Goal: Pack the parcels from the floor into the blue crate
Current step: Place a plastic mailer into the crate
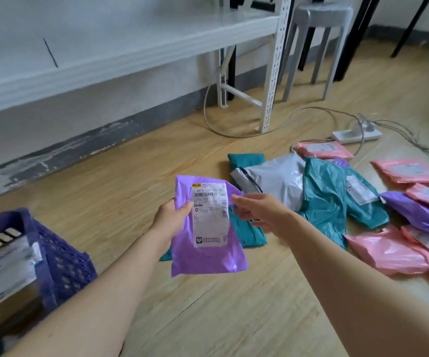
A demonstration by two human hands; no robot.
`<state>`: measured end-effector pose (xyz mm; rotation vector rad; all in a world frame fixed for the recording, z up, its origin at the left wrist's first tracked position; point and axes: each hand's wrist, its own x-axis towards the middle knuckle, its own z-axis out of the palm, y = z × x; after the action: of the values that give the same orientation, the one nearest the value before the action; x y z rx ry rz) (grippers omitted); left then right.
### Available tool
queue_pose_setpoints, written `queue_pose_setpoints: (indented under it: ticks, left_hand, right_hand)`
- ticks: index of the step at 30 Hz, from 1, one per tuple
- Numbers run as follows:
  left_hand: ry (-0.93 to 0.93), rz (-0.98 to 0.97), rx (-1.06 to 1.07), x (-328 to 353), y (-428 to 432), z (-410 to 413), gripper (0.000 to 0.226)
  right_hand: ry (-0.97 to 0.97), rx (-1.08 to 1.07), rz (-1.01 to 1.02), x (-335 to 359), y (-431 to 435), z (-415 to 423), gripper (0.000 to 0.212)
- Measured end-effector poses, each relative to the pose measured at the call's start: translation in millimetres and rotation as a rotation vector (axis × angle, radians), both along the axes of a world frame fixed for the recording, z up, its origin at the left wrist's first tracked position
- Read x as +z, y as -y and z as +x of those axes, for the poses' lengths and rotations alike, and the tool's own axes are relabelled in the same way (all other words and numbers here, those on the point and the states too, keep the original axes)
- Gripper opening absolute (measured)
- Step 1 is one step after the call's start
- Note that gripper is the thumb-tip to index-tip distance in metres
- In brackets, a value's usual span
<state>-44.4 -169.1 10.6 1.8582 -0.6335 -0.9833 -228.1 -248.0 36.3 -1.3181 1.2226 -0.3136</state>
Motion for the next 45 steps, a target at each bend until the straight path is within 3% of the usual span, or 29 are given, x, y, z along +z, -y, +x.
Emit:
queue_pose_setpoints:
  ticks: [6, 13, 16, 20, 26, 31, 34, 39, 45]
  left_hand:
    - [0.194, -0.021, -0.006, 24.7, -51.0, 46.2, 0.018]
    - [0.335, -0.065, 0.257, 45.4, -110.9, 94.7, 0.031]
    - [0.323, -0.072, 0.378, 51.3, -139.8, 121.2, 0.037]
    - [0.261, -0.082, 0.466, 53.8, -180.5, 148.6, 0.044]
    - [0.215, -0.037, 0.522, 57.7, -242.7, 176.5, 0.03]
    - [0.184, 0.016, 0.621, 42.9, -295.7, 205.7, 0.028]
    - [0.205, 0.016, 0.752, 33.6, -322.5, 228.5, 0.033]
    - [0.239, 0.063, 0.847, 10.0, -355.9, 259.2, 0.033]
    - [0.249, 0.117, 0.871, -20.8, -380.6, 293.4, 0.042]
  right_hand:
    - [-0.024, -0.151, -0.213, 12.7, -24.7, 67.3, 0.025]
    - [0.15, -0.284, -0.246, 30.8, -66.1, 143.8, 0.024]
    - [0.203, -0.159, -0.167, 39.7, -96.7, 175.5, 0.027]
    - [0.094, 0.11, -0.2, 35.3, -140.1, 207.5, 0.033]
    - [0.109, 0.098, -0.256, 30.1, -183.7, 266.9, 0.043]
    - [0.215, 0.132, -0.219, 21.9, -228.8, 317.7, 0.028]
    - [0.157, 0.239, -0.266, 12.9, -256.7, 344.5, 0.02]
    - [-0.084, 0.59, -0.412, -6.7, -292.9, 369.4, 0.051]
    - [-0.104, 0.818, -0.491, -41.0, -324.3, 397.8, 0.065]
